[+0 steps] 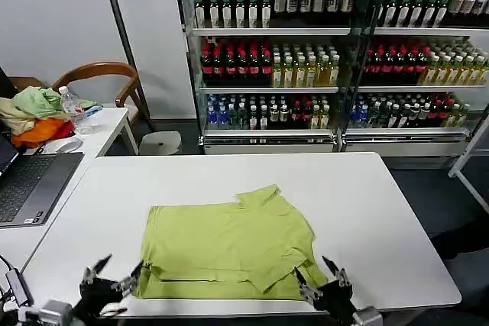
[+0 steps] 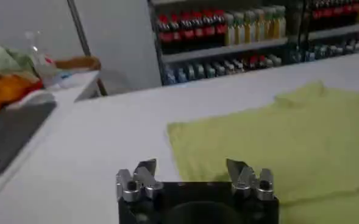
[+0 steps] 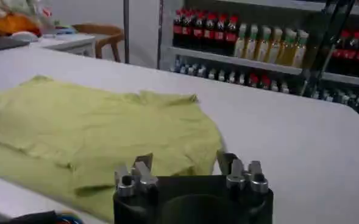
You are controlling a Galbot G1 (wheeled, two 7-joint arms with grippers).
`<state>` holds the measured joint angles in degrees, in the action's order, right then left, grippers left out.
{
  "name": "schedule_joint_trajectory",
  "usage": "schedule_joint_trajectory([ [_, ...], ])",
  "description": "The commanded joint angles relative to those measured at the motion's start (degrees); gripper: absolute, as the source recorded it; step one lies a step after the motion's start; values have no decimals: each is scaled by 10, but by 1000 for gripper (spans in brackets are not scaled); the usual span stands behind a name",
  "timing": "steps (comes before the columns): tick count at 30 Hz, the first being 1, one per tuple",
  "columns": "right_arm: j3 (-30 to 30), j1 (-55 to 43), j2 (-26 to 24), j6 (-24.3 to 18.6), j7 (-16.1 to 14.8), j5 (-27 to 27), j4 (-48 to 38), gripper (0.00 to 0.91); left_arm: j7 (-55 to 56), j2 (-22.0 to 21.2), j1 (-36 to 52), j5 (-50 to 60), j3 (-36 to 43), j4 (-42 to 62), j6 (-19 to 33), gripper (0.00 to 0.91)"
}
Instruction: Fold and organize the clothes.
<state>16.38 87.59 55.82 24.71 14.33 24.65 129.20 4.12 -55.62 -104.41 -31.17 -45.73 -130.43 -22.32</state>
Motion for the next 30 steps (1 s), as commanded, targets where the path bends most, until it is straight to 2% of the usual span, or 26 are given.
schedule_joint_trajectory([
  [1,-55,-241,33,62,14,78,-110,907,-16,29,114,-63,-10,35,-4,907],
  [4,-86,-317,56,76,24,79,-161,907,-22,37,165,-57,59,83,26,907],
  [7,-116,-387,71,79,24,79,-230,907,-26,44,224,-50,115,136,27,907],
  [14,-170,-487,135,84,22,106,-374,907,-29,62,334,-59,171,241,20,907],
  [20,-194,-541,175,84,24,106,-482,907,-36,80,391,-70,214,312,22,907],
  [30,-192,-547,199,75,8,90,-535,907,-39,74,444,-76,268,407,25,907],
])
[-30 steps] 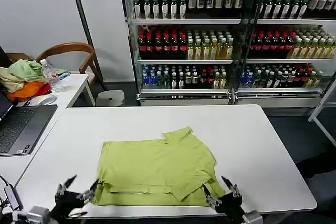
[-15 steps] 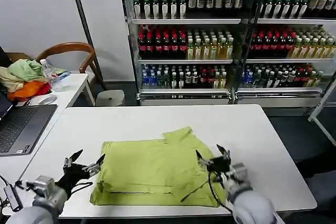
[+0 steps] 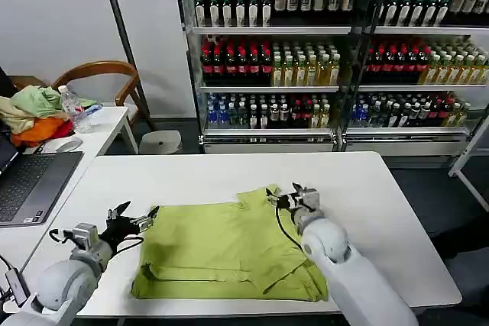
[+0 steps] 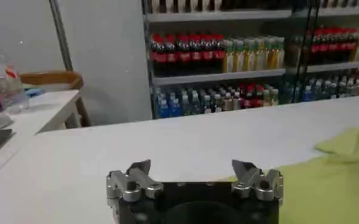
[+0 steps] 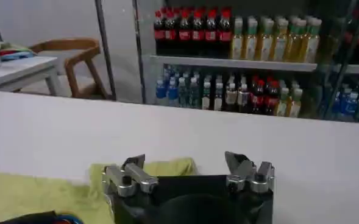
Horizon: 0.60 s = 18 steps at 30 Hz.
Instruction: Fold and organize the clothes.
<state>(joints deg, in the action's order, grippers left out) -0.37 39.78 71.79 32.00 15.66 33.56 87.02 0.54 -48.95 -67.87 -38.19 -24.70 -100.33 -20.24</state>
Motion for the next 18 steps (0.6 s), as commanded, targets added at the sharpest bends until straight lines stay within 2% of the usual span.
schedule_joint_trajectory([
  [1,-24,-69,42,2,-5,1,-115,907,-5,6,79,-6,61,113,5,907],
  [18,-16,-55,48,1,0,12,-123,907,-17,-18,119,-7,93,150,5,907],
])
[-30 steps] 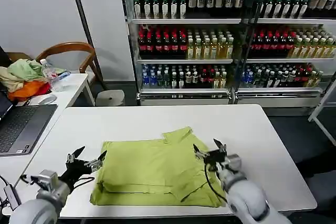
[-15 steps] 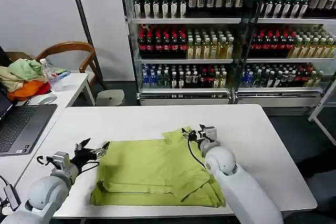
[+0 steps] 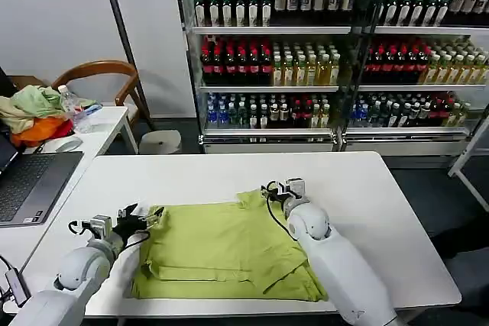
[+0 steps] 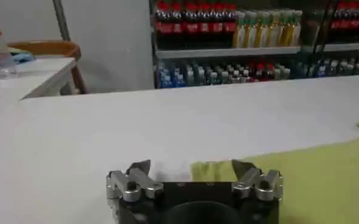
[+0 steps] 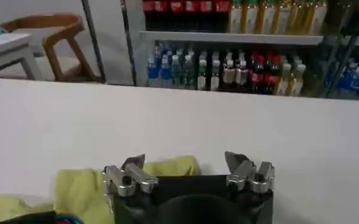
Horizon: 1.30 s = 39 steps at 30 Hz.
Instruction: Fold and organize the clothes.
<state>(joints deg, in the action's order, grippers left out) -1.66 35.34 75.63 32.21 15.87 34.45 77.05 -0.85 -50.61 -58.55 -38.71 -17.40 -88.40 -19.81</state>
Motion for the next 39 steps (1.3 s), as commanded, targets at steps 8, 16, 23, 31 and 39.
schedule_joint_trajectory([
  [8,-2,-8,7,2,1,9,-18,0,-1,-3,34,1,32,35,-1,333],
  [16,-7,-4,12,3,0,10,-13,0,-7,-3,12,-1,26,22,-3,50],
  [23,-8,-6,11,2,-1,8,-15,0,-10,-4,-5,-2,18,1,-2,50],
  [31,-8,-4,4,-2,-6,7,-7,0,-20,-9,-7,-2,16,2,1,50],
  [39,1,24,-25,-10,-5,16,67,0,-28,-11,-8,-8,10,-7,16,40],
])
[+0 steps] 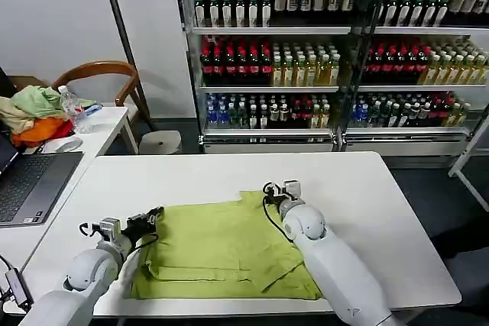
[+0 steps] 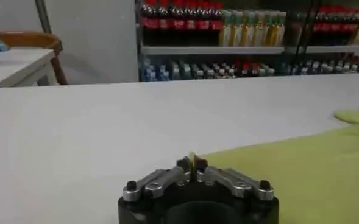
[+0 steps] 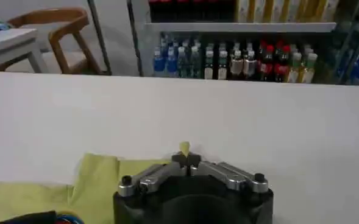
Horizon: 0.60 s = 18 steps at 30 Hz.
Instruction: Fold and organize the clothes.
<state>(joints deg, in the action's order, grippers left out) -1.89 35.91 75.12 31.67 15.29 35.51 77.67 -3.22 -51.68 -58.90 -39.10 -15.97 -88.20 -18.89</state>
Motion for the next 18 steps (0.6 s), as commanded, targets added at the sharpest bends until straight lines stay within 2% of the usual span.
schedule_joint_trajectory([
  [1,4,27,-28,-3,3,11,87,0,-4,2,-12,-10,-13,-23,8,40],
  [9,21,84,-70,6,15,36,217,0,-3,17,-95,-21,-63,-131,16,40],
  [18,58,204,-110,6,12,19,331,0,-1,13,-199,-14,-124,-200,26,40],
])
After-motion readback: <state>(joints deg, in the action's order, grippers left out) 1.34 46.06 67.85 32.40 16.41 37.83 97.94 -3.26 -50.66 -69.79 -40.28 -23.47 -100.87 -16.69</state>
